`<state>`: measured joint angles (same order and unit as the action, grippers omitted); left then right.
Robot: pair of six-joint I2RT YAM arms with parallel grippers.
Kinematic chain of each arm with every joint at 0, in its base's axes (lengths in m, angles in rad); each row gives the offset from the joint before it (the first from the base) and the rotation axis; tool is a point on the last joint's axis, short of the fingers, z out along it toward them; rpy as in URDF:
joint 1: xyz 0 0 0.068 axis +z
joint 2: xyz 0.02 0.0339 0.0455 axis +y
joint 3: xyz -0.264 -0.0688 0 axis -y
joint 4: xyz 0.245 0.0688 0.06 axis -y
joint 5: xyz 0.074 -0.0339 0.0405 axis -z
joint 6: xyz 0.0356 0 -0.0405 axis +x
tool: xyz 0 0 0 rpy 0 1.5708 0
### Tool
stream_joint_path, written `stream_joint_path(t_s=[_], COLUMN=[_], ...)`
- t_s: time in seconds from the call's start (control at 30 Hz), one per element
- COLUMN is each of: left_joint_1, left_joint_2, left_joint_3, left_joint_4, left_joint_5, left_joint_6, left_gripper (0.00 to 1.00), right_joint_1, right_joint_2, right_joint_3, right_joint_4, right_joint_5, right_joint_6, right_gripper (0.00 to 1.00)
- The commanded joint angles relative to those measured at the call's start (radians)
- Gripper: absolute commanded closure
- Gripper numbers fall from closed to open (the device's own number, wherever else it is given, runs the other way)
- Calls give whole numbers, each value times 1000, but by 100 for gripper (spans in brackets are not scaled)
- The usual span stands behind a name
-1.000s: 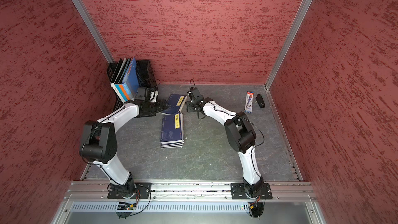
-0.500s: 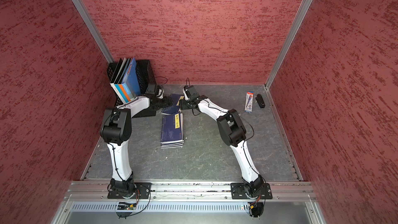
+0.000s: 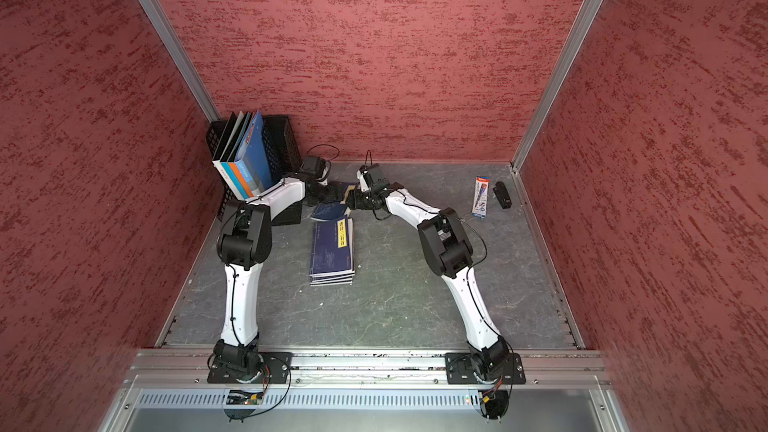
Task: Wipe the cover of the book
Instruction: Move the book to the center of the board.
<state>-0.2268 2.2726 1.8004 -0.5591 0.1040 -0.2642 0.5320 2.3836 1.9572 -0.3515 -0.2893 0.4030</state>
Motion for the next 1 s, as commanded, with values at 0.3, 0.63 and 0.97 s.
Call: stream_joint_path(t_s=[0.3,0.63,0.97], left_joint_1=[-9,-19,-17], left_joint_2=[14,72,139], left_joint_3=[19,124,198], left_joint_4=[-57,-150,-232], left_joint_5=[-60,-123,-31], left_joint_6=[31,75,101], left_gripper=[8,4,4], right_joint_1=[-33,-35,-38], right_joint_2=[14,9,9], right_joint_3=[-54,-84,-103], right_joint_4=[101,115,134], right_joint_5=[-64,-75,-79], right_joint_6=[59,53,58], right_gripper=[36,36,35])
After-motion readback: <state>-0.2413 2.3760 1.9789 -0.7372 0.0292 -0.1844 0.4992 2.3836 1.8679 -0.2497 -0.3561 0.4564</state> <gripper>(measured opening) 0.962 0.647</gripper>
